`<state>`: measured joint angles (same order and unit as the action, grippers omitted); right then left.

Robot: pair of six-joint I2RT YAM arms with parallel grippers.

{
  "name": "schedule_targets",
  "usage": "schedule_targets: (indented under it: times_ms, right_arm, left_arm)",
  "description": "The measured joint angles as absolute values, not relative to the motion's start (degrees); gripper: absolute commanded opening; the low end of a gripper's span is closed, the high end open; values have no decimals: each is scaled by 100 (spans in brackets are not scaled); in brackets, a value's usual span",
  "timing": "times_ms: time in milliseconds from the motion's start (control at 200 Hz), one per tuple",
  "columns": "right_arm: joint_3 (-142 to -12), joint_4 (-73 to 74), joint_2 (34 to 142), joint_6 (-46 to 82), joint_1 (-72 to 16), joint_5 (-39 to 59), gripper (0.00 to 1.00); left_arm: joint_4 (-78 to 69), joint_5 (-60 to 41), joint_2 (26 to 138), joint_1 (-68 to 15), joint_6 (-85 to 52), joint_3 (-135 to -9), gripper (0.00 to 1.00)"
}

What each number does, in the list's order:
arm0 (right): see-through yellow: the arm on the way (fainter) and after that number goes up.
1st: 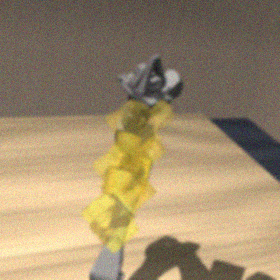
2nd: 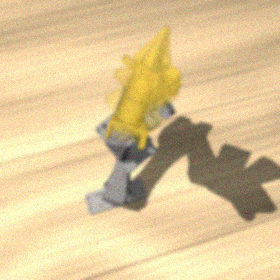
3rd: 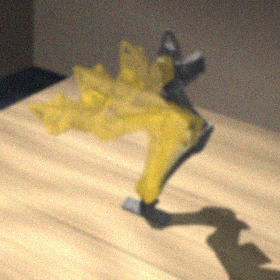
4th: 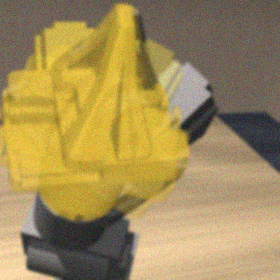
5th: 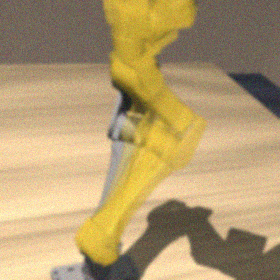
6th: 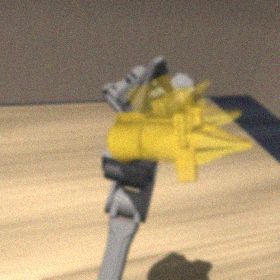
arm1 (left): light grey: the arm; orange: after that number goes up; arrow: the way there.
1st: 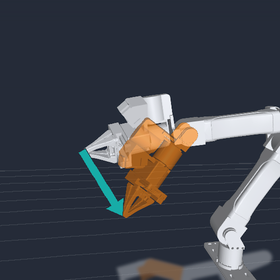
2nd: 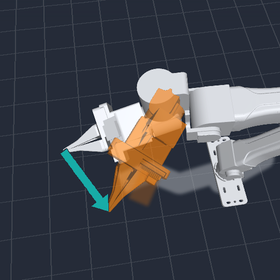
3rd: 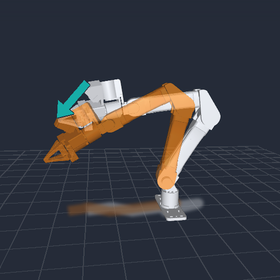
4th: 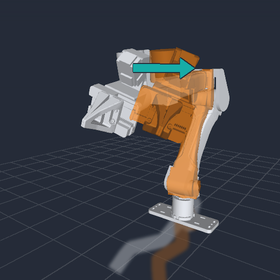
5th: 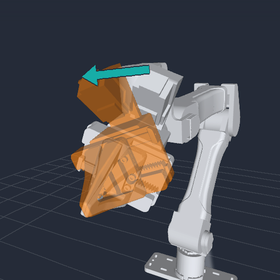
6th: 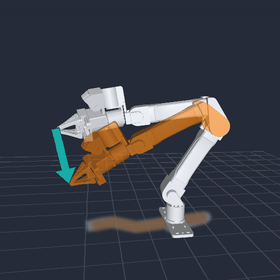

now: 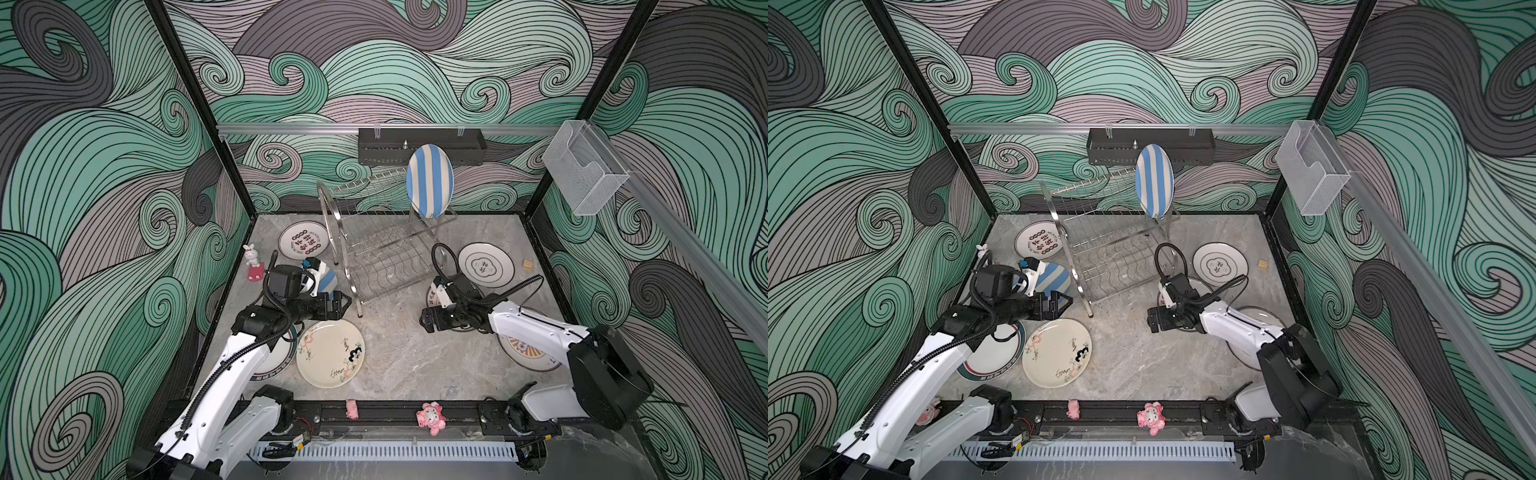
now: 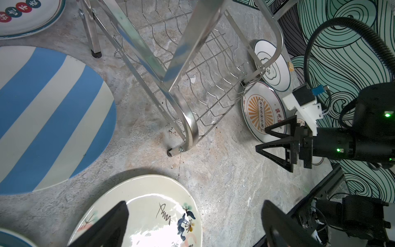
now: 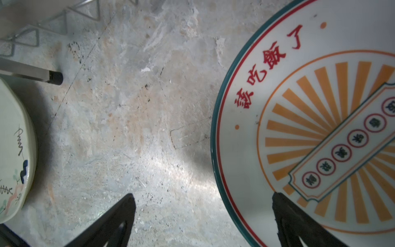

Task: Load the plates into the dish rack

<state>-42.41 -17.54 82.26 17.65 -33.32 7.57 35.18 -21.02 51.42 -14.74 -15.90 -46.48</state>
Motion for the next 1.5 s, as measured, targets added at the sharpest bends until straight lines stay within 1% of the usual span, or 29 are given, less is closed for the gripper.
schedule_targets:
  times_ms: [425,816,946,1051,1246,1306,1496]
  right_arm:
    - [-4198,-1208,8628,2128,-3332,899,98]
    - [-3747,-792,8278,2449,-3599,1103,95]
    - [-3653,-620,8230,2676,-3876,1234,94]
    - [-3597,-451,8226,2910,-4182,1356,91]
    - [-3498,-226,8176,3371,-4856,1562,91]
    - [-3481,-180,8176,3476,-5024,1636,88]
    - [-3312,69,8136,3771,-5328,1887,86]
  left_arm:
    - [3520,-2102,5192,-1474,-1588,-4648,99]
    - [3522,-2102,5205,-1474,-1588,-4648,99]
    - [3524,-2102,5205,-1474,-1588,-4648,99]
    - [3524,-2102,5205,-1474,-1588,-4648,99]
    - [3527,-2102,5205,-1474,-1588,-4648,99]
    - [3524,-2102,5205,-1474,-1603,-4648,99]
    - [3463,-2099,5148,-1476,-1831,-4545,99]
